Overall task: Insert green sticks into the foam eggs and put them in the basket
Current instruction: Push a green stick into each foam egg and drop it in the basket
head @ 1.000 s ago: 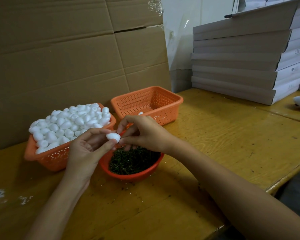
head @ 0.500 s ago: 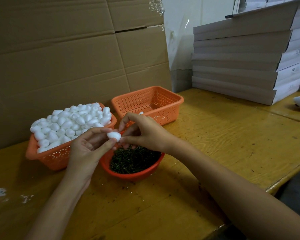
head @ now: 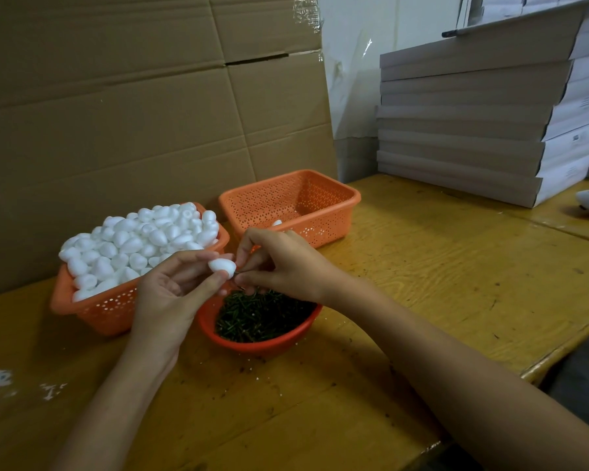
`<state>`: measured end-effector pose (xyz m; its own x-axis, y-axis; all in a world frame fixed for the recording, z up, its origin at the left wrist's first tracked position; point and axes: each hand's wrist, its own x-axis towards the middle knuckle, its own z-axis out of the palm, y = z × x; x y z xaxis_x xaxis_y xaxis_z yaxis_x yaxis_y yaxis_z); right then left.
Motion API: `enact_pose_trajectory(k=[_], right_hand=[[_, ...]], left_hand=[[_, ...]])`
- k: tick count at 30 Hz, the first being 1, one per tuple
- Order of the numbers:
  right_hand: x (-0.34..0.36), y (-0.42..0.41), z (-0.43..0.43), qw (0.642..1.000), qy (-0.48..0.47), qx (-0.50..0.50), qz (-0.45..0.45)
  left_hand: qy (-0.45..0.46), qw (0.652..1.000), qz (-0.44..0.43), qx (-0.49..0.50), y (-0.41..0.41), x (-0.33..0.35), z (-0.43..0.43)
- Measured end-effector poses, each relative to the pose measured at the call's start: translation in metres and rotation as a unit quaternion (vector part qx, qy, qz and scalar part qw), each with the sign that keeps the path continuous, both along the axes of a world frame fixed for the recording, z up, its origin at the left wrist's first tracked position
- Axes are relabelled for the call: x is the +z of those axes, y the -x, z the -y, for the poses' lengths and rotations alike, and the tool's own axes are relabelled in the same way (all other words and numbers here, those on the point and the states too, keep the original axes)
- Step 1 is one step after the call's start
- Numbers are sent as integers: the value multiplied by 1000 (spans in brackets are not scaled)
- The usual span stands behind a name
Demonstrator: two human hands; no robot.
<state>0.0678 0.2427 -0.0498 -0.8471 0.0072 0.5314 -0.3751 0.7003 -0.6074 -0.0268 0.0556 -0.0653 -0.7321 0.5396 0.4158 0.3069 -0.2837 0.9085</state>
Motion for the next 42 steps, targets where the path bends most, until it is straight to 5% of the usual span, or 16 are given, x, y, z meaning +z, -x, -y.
enact_pose_trajectory(k=[22, 42], right_hand=[[-1, 3, 1, 999, -27, -1, 47], [-2, 4, 3, 993, -99, -39, 46]], left_hand=[[-25, 996, -68, 56, -10, -15, -13], [46, 985, -149, 78, -9, -23, -14]])
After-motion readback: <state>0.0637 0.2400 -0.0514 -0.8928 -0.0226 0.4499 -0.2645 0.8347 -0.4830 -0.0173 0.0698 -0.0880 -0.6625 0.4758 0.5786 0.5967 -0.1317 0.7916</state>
